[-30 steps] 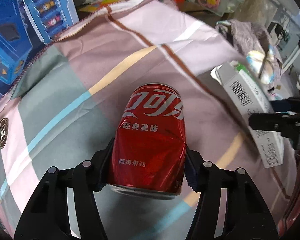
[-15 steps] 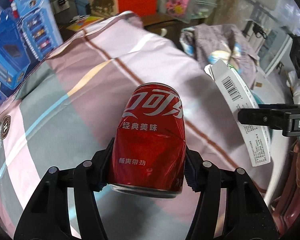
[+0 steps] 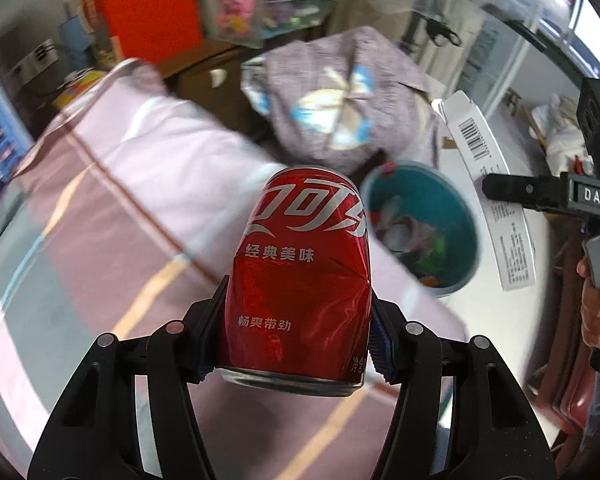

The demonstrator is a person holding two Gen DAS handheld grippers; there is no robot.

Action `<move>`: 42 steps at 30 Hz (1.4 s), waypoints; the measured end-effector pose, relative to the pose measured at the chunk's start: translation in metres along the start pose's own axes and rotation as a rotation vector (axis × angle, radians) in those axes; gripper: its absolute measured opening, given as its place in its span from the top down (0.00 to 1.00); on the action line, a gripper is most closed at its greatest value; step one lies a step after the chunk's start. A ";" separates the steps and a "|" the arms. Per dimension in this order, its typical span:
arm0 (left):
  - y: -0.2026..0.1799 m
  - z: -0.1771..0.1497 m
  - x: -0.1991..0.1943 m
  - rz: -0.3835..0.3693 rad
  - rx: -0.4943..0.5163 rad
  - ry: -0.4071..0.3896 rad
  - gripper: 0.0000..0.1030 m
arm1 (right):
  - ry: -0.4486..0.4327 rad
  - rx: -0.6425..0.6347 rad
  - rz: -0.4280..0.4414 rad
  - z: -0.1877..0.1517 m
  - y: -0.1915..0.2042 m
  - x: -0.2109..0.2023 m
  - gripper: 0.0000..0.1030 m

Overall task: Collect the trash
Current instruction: 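Lift the box and can and carry both over the teal bin, then open the right gripper to drop the box while the left gripper drops the can into the bin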

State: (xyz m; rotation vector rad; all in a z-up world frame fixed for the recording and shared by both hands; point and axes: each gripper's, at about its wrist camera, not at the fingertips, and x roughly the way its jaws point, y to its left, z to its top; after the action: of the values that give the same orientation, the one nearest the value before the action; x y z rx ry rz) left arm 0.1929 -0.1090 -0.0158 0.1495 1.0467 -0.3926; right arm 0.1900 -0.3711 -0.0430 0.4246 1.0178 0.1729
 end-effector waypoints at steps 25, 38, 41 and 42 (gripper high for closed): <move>-0.107 0.049 0.100 -0.108 0.123 0.120 0.41 | 0.078 0.202 -0.057 0.016 -0.115 0.047 0.26; -0.111 0.051 0.117 -0.115 0.123 0.145 0.41 | 0.096 0.234 -0.066 0.017 -0.126 0.055 0.22; -0.112 0.051 0.118 -0.118 0.122 0.146 0.41 | 0.096 0.231 -0.083 0.016 -0.126 0.053 0.22; -0.112 0.052 0.119 -0.119 0.122 0.146 0.41 | 0.096 0.233 -0.085 0.015 -0.126 0.052 0.22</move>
State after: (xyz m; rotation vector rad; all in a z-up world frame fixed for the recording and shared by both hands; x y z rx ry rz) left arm 0.2438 -0.2569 -0.0856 0.2281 1.1793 -0.5606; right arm 0.2232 -0.4719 -0.1299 0.5876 1.1539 -0.0024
